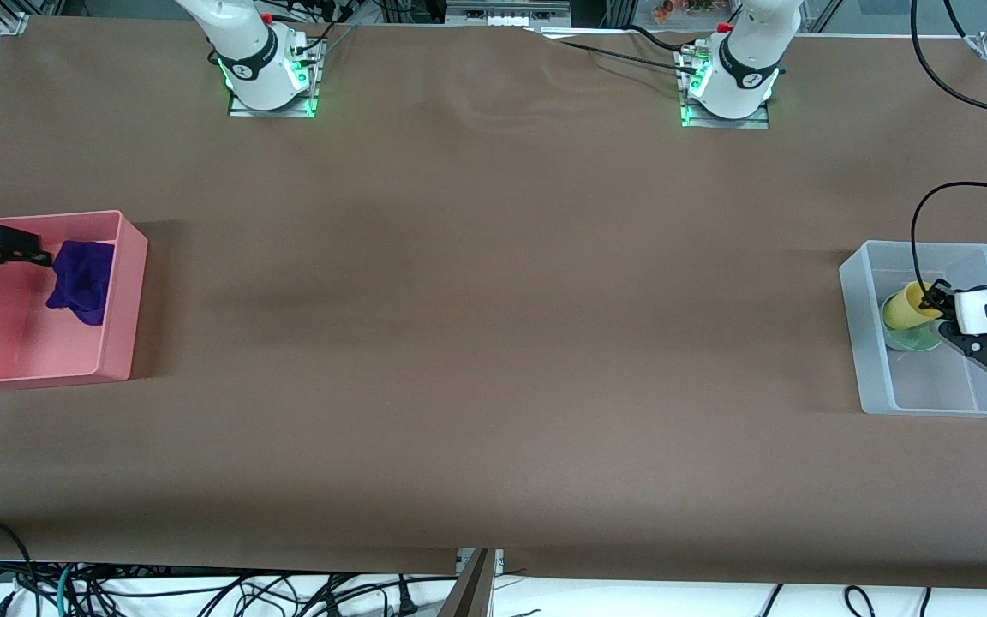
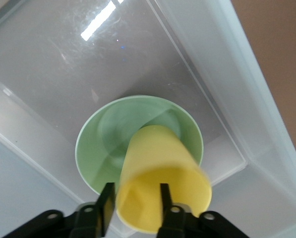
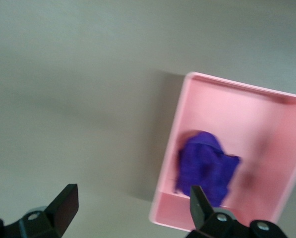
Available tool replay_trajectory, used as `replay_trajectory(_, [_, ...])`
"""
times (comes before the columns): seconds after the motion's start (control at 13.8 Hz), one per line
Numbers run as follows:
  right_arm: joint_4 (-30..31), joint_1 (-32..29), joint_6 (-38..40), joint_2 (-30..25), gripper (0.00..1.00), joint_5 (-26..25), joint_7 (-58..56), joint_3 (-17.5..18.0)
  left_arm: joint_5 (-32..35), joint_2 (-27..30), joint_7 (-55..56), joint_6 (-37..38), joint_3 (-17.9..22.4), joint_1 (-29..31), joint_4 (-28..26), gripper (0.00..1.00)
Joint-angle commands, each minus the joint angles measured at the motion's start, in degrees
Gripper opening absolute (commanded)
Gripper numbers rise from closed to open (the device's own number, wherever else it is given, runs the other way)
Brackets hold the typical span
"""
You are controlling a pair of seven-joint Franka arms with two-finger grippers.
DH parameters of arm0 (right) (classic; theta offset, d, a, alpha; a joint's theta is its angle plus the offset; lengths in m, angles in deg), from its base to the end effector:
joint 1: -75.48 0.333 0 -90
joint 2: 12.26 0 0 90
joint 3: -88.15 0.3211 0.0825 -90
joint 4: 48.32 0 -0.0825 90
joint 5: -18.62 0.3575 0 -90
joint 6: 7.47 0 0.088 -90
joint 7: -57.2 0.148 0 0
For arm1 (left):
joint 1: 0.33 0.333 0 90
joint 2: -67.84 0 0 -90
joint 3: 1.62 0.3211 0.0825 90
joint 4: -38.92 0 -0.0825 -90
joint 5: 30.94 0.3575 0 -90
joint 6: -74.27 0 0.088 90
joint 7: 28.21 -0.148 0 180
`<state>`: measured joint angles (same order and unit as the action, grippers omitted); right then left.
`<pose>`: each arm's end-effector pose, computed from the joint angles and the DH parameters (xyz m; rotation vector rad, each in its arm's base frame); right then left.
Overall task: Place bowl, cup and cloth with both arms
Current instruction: 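Open both grippers, releasing the cup and the cloth, and lift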
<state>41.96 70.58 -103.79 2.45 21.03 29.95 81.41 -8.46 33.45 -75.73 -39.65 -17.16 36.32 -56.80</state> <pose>0.5826 -0.1082 0.4512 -3.0467 -0.4080 0.2112 0.5639 0.2726 0.2294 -2.9394 0.9762 0.4776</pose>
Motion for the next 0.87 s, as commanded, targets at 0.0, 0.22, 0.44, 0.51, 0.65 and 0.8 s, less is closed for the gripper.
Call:
replay_trajectory(0.0, [-0.19, -0.55, 2.36, -2.3, 0.99, -0.39, 12.09, 6.55, 0.55, 2.65, -0.47, 2.81, -0.81, -0.35, 0.62, 1.0])
replay_trajectory(0.22, [-0.19, -0.55, 5.6, -4.41, 0.99, -0.13, 12.83, 9.28, -0.15, 8.27, -0.38, 14.21, -5.28, -0.44, 3.6, 1.0])
replay_trajectory(0.44, [-0.37, -0.29, 6.4, -7.04, 0.99, -1.7, 12.75, 10.52, -4.54, 11.8, 1.2, 27.4, -11.16, -0.53, 9.39, 1.0])
replay_trajectory(0.51, [-0.37, -0.2, 7.27, -8.1, 0.99, -3.1, 12.75, 10.61, -5.68, 12.07, 3.03, 30.48, -13.44, -0.53, 11.24, 1.0])
replay_trajectory(0.65, [-1.67, -0.11, 8.6, -9.33, 0.99, -4.17, 12.75, 10.61, -8.75, 12.15, 8.9, 35.59, -17.4, -0.53, 14.23, 1.0])
replay_trajectory(0.8, [-4.49, -0.2, 8.17, -9.6, 0.99, -4.43, 12.84, 10.35, -10.35, 13.46, 16.98, 38.15, -21.18, -0.53, 14.77, 1.0])
